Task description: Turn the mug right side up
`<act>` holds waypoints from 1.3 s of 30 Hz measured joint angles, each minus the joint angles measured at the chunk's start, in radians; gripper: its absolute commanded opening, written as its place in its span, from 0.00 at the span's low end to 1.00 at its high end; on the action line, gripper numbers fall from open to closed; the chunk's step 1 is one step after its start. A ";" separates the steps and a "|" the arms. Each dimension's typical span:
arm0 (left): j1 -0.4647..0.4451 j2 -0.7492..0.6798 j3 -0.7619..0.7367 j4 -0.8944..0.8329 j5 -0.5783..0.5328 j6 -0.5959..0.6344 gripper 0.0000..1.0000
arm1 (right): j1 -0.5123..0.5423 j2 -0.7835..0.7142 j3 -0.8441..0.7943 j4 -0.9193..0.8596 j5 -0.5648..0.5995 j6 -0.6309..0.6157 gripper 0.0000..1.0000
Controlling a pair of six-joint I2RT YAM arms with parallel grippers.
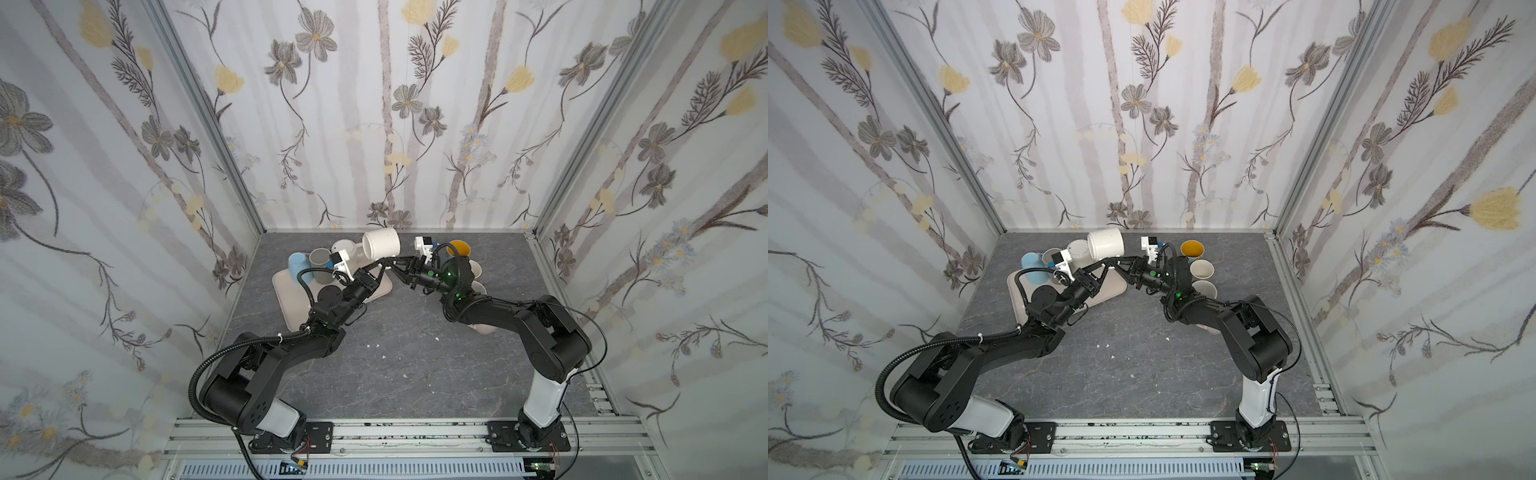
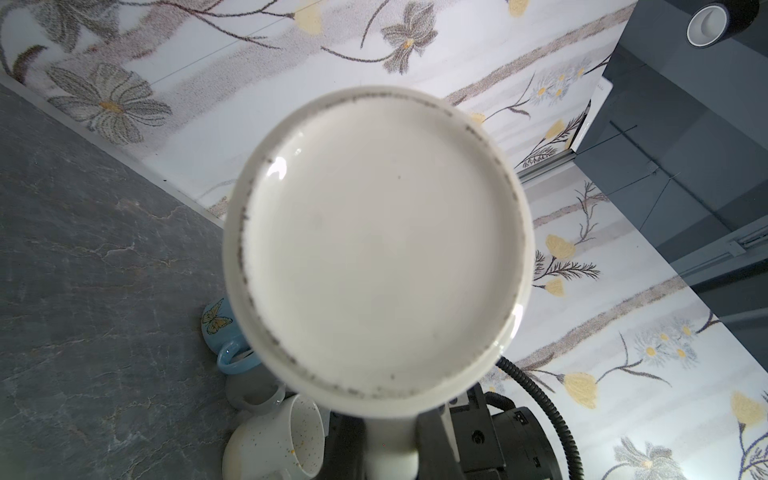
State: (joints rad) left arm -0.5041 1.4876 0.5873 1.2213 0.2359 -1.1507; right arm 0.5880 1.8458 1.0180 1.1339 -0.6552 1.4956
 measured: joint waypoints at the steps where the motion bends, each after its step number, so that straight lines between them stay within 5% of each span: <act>1: 0.000 -0.007 0.000 -0.013 0.005 0.003 0.31 | -0.003 -0.002 -0.005 0.004 -0.006 -0.002 0.00; 7: 0.011 -0.091 0.003 -0.151 0.042 0.078 0.52 | -0.031 -0.073 0.012 -0.212 0.043 -0.152 0.00; 15: 0.056 -0.177 0.009 -0.369 0.032 0.191 0.55 | -0.038 -0.132 0.182 -0.761 0.295 -0.534 0.00; 23: 0.086 -0.218 0.015 -0.526 0.026 0.291 0.56 | -0.037 -0.007 0.360 -1.181 0.664 -0.816 0.00; 32: 0.117 -0.216 0.015 -0.597 0.055 0.341 0.56 | -0.037 0.187 0.496 -1.412 1.042 -0.926 0.00; 39: 0.145 -0.210 0.015 -0.616 0.079 0.366 0.56 | -0.038 0.304 0.616 -1.444 1.168 -0.952 0.00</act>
State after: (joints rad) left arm -0.3595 1.2778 0.6022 0.6052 0.3149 -0.7849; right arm 0.5503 2.1494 1.6344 -0.3103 0.5125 0.5438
